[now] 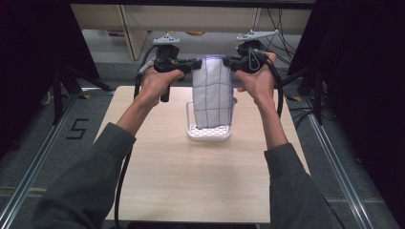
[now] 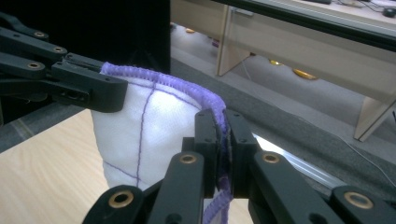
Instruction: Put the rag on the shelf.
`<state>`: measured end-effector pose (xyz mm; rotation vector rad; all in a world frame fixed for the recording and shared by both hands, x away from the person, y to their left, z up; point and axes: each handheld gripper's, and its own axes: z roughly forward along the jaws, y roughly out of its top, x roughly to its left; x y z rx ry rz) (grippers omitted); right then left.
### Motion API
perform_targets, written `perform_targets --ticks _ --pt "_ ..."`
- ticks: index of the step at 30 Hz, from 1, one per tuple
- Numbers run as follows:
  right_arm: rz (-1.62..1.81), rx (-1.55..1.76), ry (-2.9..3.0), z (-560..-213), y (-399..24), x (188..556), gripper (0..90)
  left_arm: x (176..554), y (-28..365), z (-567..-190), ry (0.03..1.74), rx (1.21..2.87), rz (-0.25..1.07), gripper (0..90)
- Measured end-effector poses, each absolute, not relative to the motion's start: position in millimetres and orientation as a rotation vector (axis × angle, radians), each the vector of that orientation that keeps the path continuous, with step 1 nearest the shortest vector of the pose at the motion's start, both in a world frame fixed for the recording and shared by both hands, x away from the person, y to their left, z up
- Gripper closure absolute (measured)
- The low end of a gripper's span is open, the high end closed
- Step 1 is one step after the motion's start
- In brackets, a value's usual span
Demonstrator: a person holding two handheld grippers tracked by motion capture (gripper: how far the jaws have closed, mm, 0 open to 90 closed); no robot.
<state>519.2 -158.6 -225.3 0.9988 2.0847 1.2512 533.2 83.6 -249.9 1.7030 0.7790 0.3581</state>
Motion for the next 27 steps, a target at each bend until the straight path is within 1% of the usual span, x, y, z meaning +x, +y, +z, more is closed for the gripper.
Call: perform_targets --ticks 3,5,12,18,27 --pt "1.221 1.013 2.078 -228.2 -157.0 529.8 85.3 546.2 82.5 -255.1 0.808 1.670 0.306 82.9" --pt "1.213 1.039 2.057 -232.9 -156.5 538.4 85.1 555.8 80.7 -261.2 0.829 1.669 0.302 82.9" --pt "1.203 1.100 2.060 -262.0 -149.1 561.7 84.5 576.4 82.1 -286.1 0.887 1.666 0.265 82.2" --pt "1.180 1.115 2.114 -285.8 -136.1 575.0 83.8 582.4 88.8 -304.6 0.929 1.684 0.231 81.6" --pt "1.108 1.214 2.166 -309.1 -133.3 587.4 83.0 592.6 90.1 -329.9 0.988 1.715 0.247 81.7"
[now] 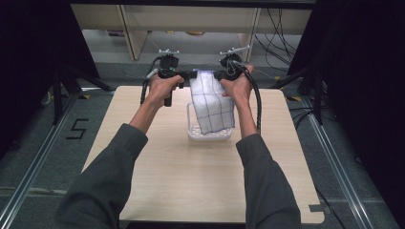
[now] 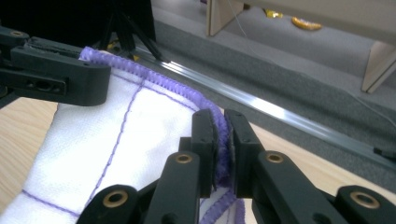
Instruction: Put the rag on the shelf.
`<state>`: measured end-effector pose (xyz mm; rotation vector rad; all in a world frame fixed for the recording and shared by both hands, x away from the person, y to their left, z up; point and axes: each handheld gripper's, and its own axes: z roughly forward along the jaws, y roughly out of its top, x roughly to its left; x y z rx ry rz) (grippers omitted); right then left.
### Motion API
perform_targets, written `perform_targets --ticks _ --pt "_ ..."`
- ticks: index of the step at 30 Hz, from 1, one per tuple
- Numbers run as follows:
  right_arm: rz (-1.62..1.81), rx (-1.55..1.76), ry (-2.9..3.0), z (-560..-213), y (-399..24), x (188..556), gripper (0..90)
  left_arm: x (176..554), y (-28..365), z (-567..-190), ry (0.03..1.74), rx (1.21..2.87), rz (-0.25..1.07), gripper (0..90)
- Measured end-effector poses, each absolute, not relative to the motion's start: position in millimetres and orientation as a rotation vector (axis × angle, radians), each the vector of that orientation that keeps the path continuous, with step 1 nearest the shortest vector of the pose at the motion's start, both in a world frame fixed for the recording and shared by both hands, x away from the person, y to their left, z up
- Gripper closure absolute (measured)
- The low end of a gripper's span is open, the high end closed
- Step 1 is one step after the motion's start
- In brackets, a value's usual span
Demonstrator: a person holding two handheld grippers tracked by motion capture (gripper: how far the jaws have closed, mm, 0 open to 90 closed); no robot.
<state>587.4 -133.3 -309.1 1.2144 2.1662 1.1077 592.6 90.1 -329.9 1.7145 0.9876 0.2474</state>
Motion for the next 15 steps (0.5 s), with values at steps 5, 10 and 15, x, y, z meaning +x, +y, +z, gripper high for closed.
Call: perform_targets --ticks 5,10,15 --pt "1.057 1.244 2.189 -316.9 -136.2 590.6 82.6 596.1 84.4 -340.6 1.003 1.734 0.229 81.6" --pt "1.013 1.256 2.205 -326.3 -143.7 594.4 81.6 598.1 79.1 -350.3 1.020 1.766 0.214 80.7" --pt "0.998 1.296 2.220 -334.5 -150.9 595.2 80.0 599.4 75.8 -360.3 1.029 1.801 0.191 79.3"
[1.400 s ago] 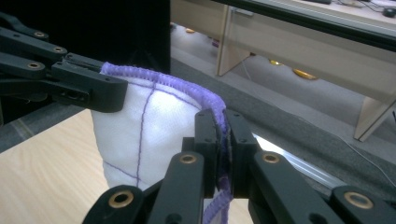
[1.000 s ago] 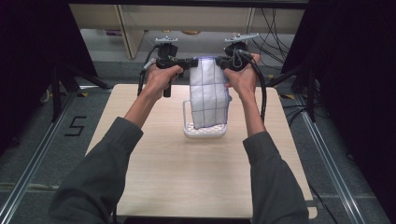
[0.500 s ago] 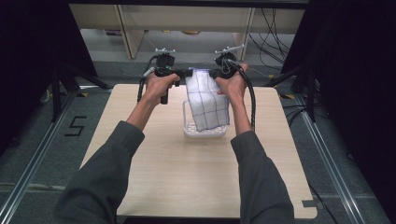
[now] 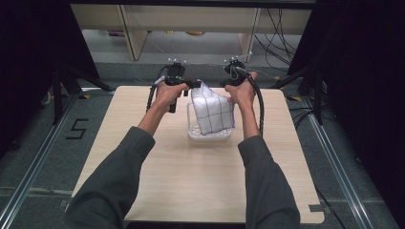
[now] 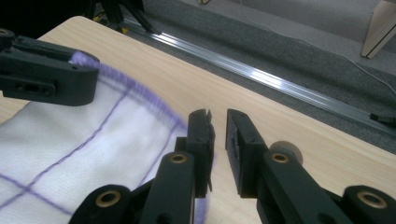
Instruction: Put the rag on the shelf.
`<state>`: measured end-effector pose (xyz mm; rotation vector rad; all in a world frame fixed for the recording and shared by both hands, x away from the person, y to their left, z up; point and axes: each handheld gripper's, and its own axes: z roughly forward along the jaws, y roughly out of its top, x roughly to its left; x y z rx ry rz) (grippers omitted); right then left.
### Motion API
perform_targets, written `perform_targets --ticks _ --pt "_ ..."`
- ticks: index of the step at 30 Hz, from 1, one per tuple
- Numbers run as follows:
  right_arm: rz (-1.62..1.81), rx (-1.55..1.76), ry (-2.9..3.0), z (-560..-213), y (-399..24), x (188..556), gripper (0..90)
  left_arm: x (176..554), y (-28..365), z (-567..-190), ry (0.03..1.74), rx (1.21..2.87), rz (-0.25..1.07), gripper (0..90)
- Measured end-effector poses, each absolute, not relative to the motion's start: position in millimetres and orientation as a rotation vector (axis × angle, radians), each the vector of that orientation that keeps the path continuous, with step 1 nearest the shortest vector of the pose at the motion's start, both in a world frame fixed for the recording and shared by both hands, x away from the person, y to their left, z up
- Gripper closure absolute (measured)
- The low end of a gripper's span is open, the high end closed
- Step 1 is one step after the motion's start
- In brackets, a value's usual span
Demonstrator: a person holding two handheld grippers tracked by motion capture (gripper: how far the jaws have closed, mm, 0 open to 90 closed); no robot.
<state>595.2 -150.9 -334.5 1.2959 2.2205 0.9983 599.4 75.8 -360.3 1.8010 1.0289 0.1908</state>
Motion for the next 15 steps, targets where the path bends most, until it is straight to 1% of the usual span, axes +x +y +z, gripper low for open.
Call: perform_targets --ticks 2,3,4,7,9,15 --pt "1.001 1.295 2.223 -336.5 -152.7 595.5 79.9 600.3 74.5 -363.4 1.032 1.809 0.172 75.4" --pt "1.003 1.288 2.224 -336.8 -153.8 596.0 79.6 600.9 74.1 -364.5 1.049 1.817 0.155 70.8" --pt "1.009 1.292 2.216 -337.1 -154.6 595.3 78.8 601.2 74.0 -364.7 1.064 1.822 0.153 62.1" --pt "1.020 1.299 2.206 -334.5 -157.4 593.6 76.9 602.7 78.0 -363.1 1.117 1.825 0.162 48.5" --pt "1.038 1.297 2.196 -330.6 -160.6 591.6 75.3 602.6 80.6 -362.1 1.138 1.815 0.166 44.5" --pt "1.071 1.311 2.169 -319.9 -171.8 583.3 70.7 596.8 92.9 -355.3 1.139 1.828 0.178 39.9"
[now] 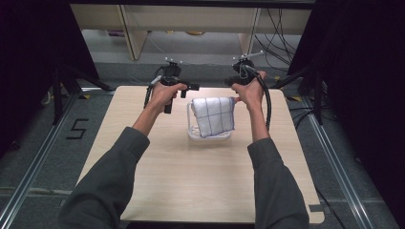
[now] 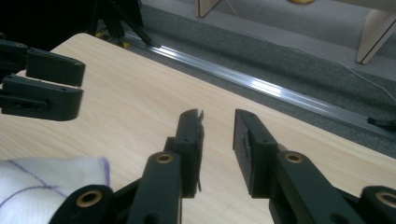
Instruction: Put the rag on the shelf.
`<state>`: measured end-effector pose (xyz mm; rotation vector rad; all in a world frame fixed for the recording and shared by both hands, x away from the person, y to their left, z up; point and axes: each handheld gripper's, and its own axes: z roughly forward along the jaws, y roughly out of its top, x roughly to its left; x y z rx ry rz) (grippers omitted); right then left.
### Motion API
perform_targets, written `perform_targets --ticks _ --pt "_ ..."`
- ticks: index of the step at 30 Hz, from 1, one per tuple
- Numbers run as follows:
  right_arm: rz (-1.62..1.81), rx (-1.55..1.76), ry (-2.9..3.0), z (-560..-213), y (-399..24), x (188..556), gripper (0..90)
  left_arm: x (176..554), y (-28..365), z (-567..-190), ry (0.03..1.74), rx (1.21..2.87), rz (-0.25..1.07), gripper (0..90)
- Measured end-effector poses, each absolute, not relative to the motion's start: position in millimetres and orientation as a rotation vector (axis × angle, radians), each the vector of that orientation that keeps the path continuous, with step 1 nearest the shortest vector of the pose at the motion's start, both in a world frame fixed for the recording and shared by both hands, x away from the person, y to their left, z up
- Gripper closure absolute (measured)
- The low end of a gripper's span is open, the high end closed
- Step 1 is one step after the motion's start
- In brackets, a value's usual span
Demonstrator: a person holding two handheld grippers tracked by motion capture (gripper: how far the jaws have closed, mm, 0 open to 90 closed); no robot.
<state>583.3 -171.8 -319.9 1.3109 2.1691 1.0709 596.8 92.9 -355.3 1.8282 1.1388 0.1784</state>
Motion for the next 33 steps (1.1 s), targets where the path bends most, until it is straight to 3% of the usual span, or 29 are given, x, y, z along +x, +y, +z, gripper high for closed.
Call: perform_targets --ticks 17,33 --pt "1.140 1.242 2.172 -313.2 -197.9 544.1 52.9 551.5 119.9 -346.6 1.082 1.836 0.206 31.9" --pt "1.204 1.184 2.177 -316.6 -207.6 507.0 48.4 496.4 130.1 -342.6 0.966 1.808 0.179 29.2"
